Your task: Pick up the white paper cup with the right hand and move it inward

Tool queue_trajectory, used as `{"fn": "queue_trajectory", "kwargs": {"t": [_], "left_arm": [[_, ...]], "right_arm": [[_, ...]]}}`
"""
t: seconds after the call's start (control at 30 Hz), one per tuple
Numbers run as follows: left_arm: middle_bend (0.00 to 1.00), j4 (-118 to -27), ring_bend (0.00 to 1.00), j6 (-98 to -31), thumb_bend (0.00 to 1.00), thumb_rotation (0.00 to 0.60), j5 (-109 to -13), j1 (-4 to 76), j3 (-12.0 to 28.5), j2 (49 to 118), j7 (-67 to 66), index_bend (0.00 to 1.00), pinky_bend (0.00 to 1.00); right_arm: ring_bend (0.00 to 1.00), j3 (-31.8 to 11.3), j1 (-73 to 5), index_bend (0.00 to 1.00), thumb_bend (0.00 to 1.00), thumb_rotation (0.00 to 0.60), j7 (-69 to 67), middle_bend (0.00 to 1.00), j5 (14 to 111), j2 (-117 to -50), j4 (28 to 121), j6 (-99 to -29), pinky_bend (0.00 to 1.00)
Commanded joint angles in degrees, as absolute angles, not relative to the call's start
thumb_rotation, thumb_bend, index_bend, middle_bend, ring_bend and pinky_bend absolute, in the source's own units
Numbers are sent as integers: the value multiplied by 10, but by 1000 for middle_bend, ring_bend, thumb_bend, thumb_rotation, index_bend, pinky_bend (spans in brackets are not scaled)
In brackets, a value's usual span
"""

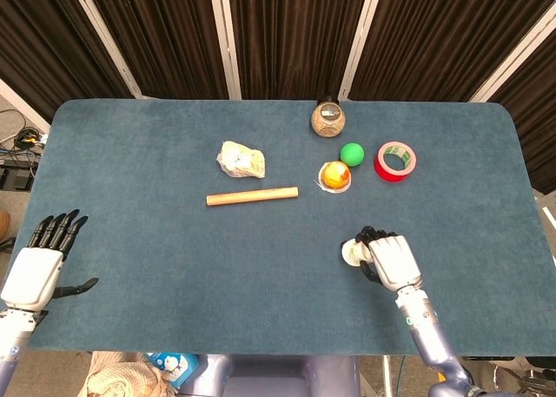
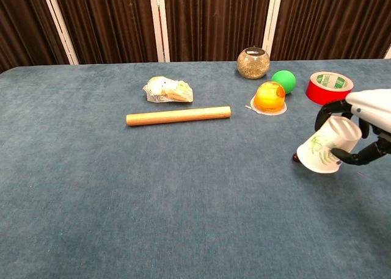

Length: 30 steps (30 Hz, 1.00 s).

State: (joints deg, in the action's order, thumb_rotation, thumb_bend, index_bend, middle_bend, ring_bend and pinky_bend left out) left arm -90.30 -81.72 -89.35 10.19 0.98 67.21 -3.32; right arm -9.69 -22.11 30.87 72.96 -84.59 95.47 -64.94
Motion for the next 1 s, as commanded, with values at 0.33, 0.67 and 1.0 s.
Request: {"fn": "queue_trajectory", "kwargs": {"t": [0.33,0.67,1.0], "left_arm": [[0,-908,0,-814,0,600,-890,102,9,670,-31,0,0],[0,-912,0,-811,0,600,-887,102,8,668,-28,0,0],[0,-913,0,-817,0,600,-887,99,9,668,-29,0,0]], "right_arm": [[392,-101,-247,405,417,600,303,300,714,-895,916,-652,479],[15,-85,-268,0,417,600,379,9,689,-899,914,-641,131],[0,-67,-252,0,415,600,434,0,668,-851,991,-684,87]]}}
